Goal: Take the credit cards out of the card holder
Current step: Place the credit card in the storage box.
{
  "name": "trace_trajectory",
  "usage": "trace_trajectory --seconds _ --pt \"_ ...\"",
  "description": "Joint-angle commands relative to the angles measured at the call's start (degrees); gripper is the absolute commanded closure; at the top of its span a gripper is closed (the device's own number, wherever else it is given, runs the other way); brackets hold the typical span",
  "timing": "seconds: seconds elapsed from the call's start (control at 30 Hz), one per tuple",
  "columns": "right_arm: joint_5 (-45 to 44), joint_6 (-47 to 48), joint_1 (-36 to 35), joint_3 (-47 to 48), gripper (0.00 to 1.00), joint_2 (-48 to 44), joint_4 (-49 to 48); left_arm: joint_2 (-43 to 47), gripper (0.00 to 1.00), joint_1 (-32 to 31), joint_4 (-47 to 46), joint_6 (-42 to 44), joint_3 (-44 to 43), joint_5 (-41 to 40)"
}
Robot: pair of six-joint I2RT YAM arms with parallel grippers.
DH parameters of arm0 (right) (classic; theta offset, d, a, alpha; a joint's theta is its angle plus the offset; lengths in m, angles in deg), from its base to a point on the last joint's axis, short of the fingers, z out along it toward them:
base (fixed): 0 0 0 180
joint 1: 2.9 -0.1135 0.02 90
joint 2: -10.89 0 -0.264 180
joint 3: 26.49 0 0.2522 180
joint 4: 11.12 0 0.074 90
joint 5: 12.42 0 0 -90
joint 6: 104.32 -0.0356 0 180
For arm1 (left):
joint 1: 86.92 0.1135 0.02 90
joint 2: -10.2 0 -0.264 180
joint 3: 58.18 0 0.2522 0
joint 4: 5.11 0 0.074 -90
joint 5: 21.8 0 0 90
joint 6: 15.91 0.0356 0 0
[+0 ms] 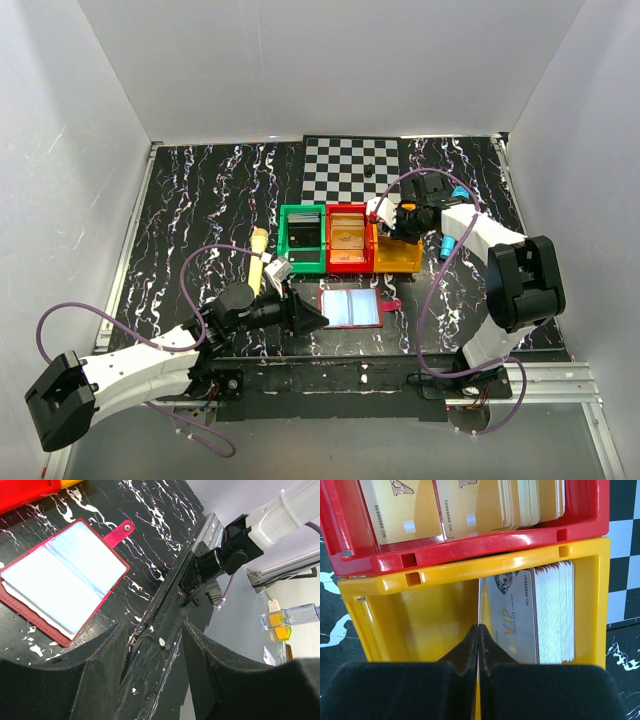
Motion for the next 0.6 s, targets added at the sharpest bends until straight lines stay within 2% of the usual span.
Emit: trace_trajectory --seconds 0.0,0.57 --pt "-0.51 0.79 -0.78 1.58 0.99 0.91 -2.07 0.51 0.53 0.19 0.0 -0.15 0.73 0.15" --pt "-2.98 -3.78 -0.87 1.66 0.99 1.35 -5.5 0.77 0.51 0.19 0.35 -0.15 1.08 -0.29"
